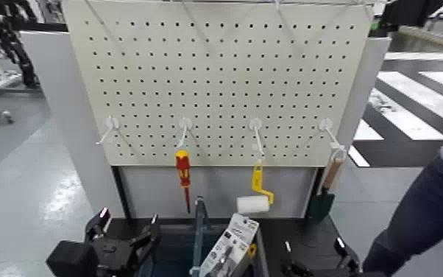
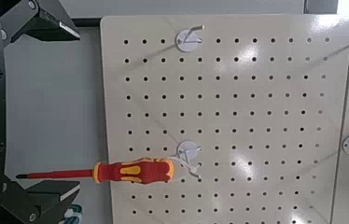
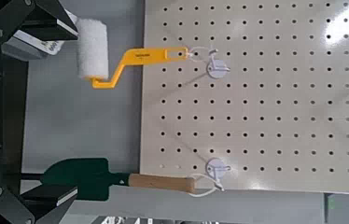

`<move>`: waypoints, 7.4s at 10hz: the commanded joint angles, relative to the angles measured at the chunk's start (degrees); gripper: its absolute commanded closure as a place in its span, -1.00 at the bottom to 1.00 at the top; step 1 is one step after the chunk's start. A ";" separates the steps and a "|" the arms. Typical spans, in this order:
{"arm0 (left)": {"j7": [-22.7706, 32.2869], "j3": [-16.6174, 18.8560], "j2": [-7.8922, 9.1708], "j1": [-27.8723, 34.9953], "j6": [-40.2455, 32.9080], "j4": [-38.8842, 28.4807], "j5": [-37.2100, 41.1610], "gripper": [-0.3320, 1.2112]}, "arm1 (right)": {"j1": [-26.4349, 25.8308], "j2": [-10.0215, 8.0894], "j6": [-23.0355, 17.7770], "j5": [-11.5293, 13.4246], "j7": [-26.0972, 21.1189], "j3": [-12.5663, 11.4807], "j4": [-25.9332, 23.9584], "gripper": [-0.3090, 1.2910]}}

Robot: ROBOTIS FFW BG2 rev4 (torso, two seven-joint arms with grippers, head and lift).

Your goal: Put the red screwdriver into the crate.

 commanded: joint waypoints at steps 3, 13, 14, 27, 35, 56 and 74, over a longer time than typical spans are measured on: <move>-0.35 -0.11 -0.85 0.84 0.24 2.31 0.66 -0.36 | 0.31 0.45 -0.68 -0.09 1.38 -0.06 1.87 -0.44; -24.61 3.67 3.28 -13.49 14.57 5.04 7.34 -0.36 | -0.48 0.28 -2.52 -1.49 1.47 0.55 3.80 -0.44; -24.70 2.88 4.08 -14.81 14.92 5.74 8.66 -0.36 | -0.66 0.28 -2.87 -1.67 1.47 0.64 3.98 -0.44; -35.16 -11.01 10.14 -36.07 15.36 23.49 18.33 -0.20 | -1.01 0.36 -4.11 -2.02 1.38 1.08 4.77 -0.44; -36.30 -10.13 9.26 -35.28 16.41 23.49 19.12 0.89 | -0.83 0.45 -4.72 -2.20 1.38 1.08 5.03 -0.44; -34.45 8.24 6.27 -16.56 36.10 -2.79 27.29 0.98 | -1.27 0.19 -4.54 -2.72 1.38 1.17 5.56 -0.44; -36.04 0.15 3.46 -15.24 27.49 18.22 40.74 -0.01 | -1.19 0.28 -4.81 -3.25 1.38 1.26 5.65 -0.44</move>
